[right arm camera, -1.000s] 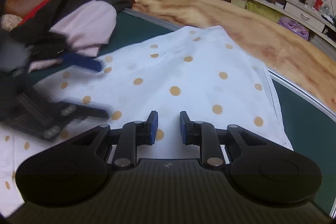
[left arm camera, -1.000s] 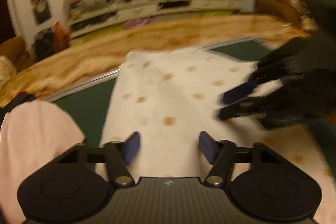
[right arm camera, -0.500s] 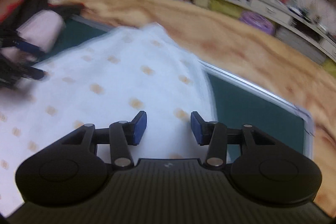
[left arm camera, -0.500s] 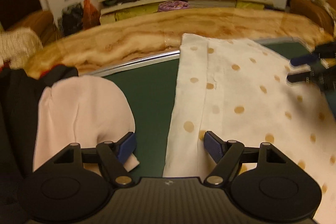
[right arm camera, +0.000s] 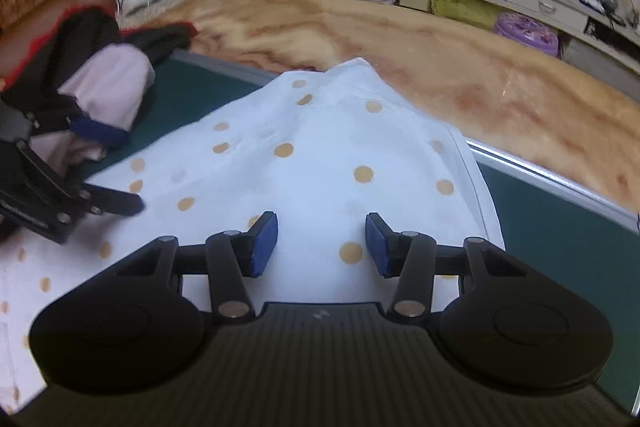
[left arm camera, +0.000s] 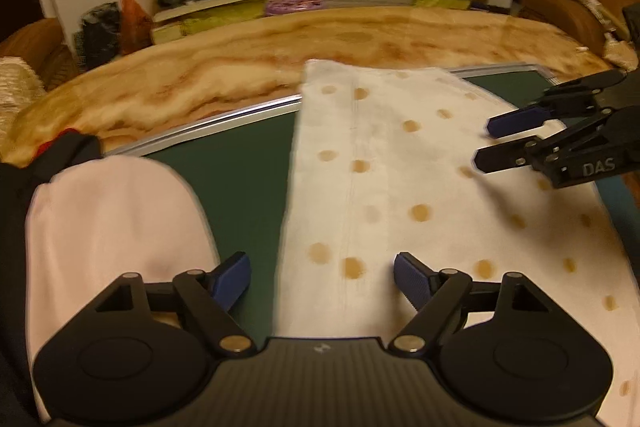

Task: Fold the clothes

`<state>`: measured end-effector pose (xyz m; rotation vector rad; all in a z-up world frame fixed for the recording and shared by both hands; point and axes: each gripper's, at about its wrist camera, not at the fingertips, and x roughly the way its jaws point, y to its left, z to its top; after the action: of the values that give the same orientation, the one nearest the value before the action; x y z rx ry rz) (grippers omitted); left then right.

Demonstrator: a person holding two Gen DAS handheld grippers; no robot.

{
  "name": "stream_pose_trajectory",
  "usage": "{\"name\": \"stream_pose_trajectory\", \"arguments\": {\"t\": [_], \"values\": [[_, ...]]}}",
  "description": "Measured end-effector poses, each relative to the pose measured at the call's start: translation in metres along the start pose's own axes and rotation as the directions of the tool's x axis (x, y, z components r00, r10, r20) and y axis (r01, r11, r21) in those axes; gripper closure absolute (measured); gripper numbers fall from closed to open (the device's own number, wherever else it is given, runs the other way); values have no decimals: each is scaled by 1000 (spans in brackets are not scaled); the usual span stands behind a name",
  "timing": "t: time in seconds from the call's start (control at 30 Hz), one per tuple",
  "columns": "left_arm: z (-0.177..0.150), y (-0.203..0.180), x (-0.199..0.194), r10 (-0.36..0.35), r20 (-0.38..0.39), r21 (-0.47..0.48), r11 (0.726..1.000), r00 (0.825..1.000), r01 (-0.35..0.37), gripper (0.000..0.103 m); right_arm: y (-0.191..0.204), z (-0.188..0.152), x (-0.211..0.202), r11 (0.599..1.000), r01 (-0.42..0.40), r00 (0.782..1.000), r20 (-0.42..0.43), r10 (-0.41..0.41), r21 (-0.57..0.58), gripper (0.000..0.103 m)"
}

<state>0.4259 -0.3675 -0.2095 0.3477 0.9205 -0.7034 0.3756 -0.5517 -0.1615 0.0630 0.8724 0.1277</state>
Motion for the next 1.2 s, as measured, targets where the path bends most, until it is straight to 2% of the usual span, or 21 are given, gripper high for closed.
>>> {"name": "stream_pose_trajectory", "arguments": {"t": [0.1, 0.13, 0.17, 0.2, 0.23, 0.27, 0.37, 0.57, 0.67, 0.77, 0.83, 0.93, 1.03, 1.1, 1.2], "values": [[3, -2, 3, 19, 5, -8, 1000, 1000, -19, 20, 3, -4, -10, 999, -29, 999, 24, 28, 30, 47], [4, -1, 3, 17, 10, -20, 1000, 1000, -17, 29, 5, -5, -11, 998, -38, 999, 30, 36, 41, 47], [5, 2, 2, 11, 15, -33, 999, 1000, -11, 47, 7, -6, -13, 998, -47, 998, 36, 45, 53, 47], [6, 5, 1, 4, 20, -45, 999, 1000, -3, 60, 9, -7, -15, 996, -56, 998, 42, 53, 65, 47], [7, 9, 0, -4, 24, -58, 998, 1000, 5, 84, 10, -9, -16, 995, -65, 997, 48, 61, 76, 47], [7, 11, 0, -12, 24, -68, 998, 1000, 14, 95, 11, -10, -17, 994, -65, 997, 51, 61, 83, 47], [6, 8, -1, -15, 32, -58, 998, 999, 17, 101, 11, -13, -19, 992, -66, 996, 61, 60, 106, 47], [3, -32, -22, -63, 122, 33, 998, 990, 59, 102, -5, -8, -18, 974, -78, 995, 77, 63, 214, 47], [0, -64, -24, -71, 128, 132, 990, 989, 54, 102, -6, 6, -17, 958, -108, 991, 100, 84, 264, 47], [-5, -85, -20, -75, 126, 185, 981, 989, 50, 102, -4, 28, -12, 936, -159, 985, 120, 127, 315, 47], [-10, -92, -18, -69, 136, 204, 978, 988, 40, 102, 3, 44, -4, 941, -135, 989, 103, 107, 311, 47], [-16, -96, -16, -80, 143, 221, 974, 986, 47, 101, 21, 63, 17, 968, -78, 997, 42, 70, 237, 47], [-19, -93, -14, -89, 147, 219, 974, 985, 56, 101, 40, 75, 40, 990, 35, 999, -14, -33, 137, 47], [-19, -88, -12, -100, 149, 204, 977, 984, 68, 101, 51, 81, 50, 994, 83, 997, -13, -82, 74, 47], [-22, -84, -10, -109, 150, 193, 978, 983, 79, 101, 69, 87, 72, 987, 155, 986, -62, -157, -48, 47]]}}
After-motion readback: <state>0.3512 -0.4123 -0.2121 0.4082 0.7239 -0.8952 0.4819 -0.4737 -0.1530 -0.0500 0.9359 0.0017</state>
